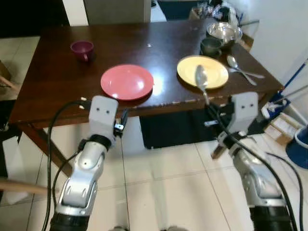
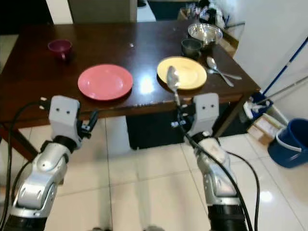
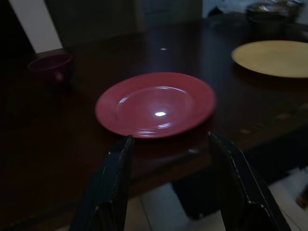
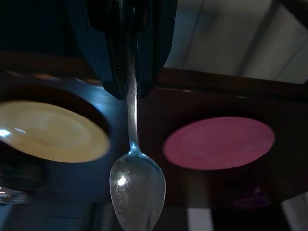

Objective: Setting the table

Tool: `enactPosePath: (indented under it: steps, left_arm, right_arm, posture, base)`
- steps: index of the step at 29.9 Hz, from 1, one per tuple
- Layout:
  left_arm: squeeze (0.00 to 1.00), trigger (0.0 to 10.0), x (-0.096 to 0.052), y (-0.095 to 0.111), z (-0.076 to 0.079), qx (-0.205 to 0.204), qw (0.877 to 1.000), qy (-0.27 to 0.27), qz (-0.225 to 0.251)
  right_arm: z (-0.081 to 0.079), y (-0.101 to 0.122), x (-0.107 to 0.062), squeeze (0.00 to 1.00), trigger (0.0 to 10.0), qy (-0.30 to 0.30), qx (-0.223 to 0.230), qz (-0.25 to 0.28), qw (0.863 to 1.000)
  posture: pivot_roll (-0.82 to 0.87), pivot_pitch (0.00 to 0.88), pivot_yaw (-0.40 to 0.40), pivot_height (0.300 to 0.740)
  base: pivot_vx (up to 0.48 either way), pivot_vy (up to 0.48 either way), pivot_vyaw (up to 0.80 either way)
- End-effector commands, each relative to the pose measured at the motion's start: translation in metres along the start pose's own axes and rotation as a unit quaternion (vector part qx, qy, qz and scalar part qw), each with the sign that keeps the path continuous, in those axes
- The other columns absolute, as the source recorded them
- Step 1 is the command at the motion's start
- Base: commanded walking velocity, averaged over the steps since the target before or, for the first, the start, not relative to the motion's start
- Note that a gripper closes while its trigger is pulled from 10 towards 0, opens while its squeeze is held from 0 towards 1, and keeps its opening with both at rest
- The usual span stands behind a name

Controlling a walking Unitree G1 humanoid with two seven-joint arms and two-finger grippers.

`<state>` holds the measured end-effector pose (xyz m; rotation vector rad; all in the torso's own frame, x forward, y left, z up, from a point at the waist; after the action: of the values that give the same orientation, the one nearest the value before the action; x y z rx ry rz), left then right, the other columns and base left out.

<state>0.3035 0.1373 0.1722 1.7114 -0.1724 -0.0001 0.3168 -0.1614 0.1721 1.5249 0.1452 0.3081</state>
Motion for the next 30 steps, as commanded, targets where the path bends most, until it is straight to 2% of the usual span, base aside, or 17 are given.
enactPosePath:
  steps: [1,5,9,14,20,23,30]
  left_arm:
    - [0.00,10.0,-0.001,-0.005,-0.001,0.006,1.000,0.005,-0.011]
    - [0.00,10.0,-0.001,-0.005,-0.002,0.006,1.000,0.006,-0.011]
    - [0.00,10.0,-0.001,-0.005,-0.001,0.007,1.000,0.005,-0.011]
    - [0.00,10.0,-0.001,-0.005,-0.001,0.006,1.000,0.005,-0.011]
    - [0.00,10.0,-0.003,-0.006,-0.002,0.006,1.000,0.004,-0.014]
    - [0.00,10.0,-0.005,-0.007,-0.005,0.006,1.000,0.012,-0.019]
    - [0.00,10.0,-0.010,-0.006,-0.014,-0.002,1.000,0.014,-0.021]
  right_arm:
    - [-0.001,0.000,-0.001,0.00,10.0,0.007,0.002,0.001,1.000]
    - [0.000,0.001,0.000,0.00,10.0,0.001,0.007,0.004,1.000]
    - [0.006,0.003,0.000,0.00,10.0,-0.012,0.022,0.007,1.000]
    - [0.002,0.003,-0.001,0.00,10.0,0.002,0.027,0.009,1.000]
    - [-0.010,0.002,-0.003,0.00,10.0,0.045,0.039,0.007,0.998]
    - [-0.023,0.001,-0.006,0.00,10.0,0.089,0.052,0.003,0.995]
    - [-0.042,-0.008,-0.007,0.00,10.0,0.133,0.060,-0.016,0.989]
  posture:
    - [-0.13,0.047,0.017,0.740]
    - [-0.13,0.046,0.017,0.740]
    - [-0.13,0.046,0.017,0.740]
    - [-0.13,0.042,0.018,0.740]
    - [-0.12,0.044,0.020,0.740]
    - [-0.12,0.047,0.022,0.740]
    - [-0.11,0.059,0.021,0.740]
  base:
    - [0.435,0.000,0.46]
    - [0.433,0.000,0.69]
    - [0.428,0.000,0.00]
    - [0.412,0.000,0.00]
    - [0.340,0.000,0.00]
    - [0.000,0.000,0.00]
    - [0.000,0.000,0.00]
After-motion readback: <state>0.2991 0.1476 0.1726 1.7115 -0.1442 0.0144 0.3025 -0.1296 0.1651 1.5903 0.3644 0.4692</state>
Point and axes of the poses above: a point about 5 cm out from each wrist's last joint towards the gripper, its own x axis pointing out of the wrist towards the gripper, its own y axis along the axis of the wrist's last joint, z = x × y, the point moved 1 cm from there along x, pointing out of the wrist towards the gripper, and after that the axes turned 1 degree about -x, right-handed, at the moved point
